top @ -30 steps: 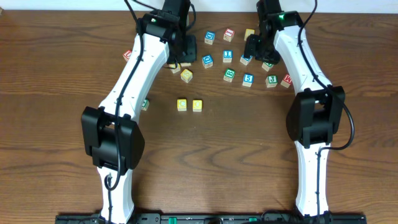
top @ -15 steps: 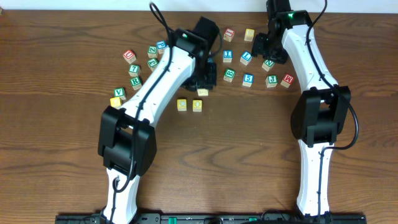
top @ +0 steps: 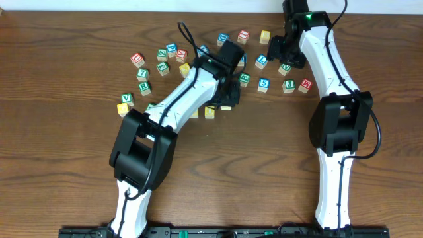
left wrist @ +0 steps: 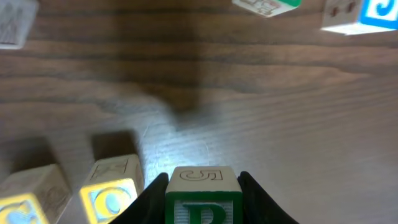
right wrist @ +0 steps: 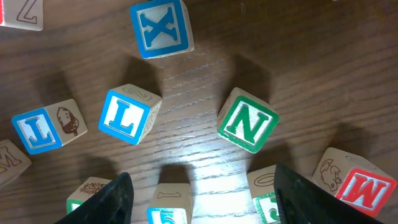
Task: Spell out CORL
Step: 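Carry the R block right and set it right of the O block, then open the left gripper and withdraw the left arm to the far left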
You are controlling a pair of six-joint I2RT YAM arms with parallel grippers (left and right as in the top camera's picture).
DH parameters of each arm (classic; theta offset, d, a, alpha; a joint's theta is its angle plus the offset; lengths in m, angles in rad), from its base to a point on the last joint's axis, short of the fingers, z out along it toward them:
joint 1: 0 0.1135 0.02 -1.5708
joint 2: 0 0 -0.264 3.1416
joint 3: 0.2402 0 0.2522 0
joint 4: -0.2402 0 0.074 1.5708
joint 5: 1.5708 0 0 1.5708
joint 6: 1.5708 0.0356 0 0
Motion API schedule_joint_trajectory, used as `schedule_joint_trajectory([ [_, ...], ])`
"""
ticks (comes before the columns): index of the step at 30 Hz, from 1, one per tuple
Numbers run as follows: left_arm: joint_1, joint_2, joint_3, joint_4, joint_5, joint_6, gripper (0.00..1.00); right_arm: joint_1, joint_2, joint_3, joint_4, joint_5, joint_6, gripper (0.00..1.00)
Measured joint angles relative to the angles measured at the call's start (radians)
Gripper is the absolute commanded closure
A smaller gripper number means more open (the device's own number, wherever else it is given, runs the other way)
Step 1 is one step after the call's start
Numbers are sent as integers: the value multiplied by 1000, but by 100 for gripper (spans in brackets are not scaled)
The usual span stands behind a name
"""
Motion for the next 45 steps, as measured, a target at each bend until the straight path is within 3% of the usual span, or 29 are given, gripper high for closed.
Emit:
schedule_joint_trajectory([
  [12,0,0,-109,115,0,-29,67,0,0,0,0,0,-4,30],
  [18,0,0,-109,118,0,-36,55,0,0,0,0,0,-4,30],
  [37,23,-4,-66,65,-46,10,50,0,0,0,3,-10,-24,29],
  [45,136,-227,-27,51,-64,35,48,0,0,0,36,-48,-22,29],
])
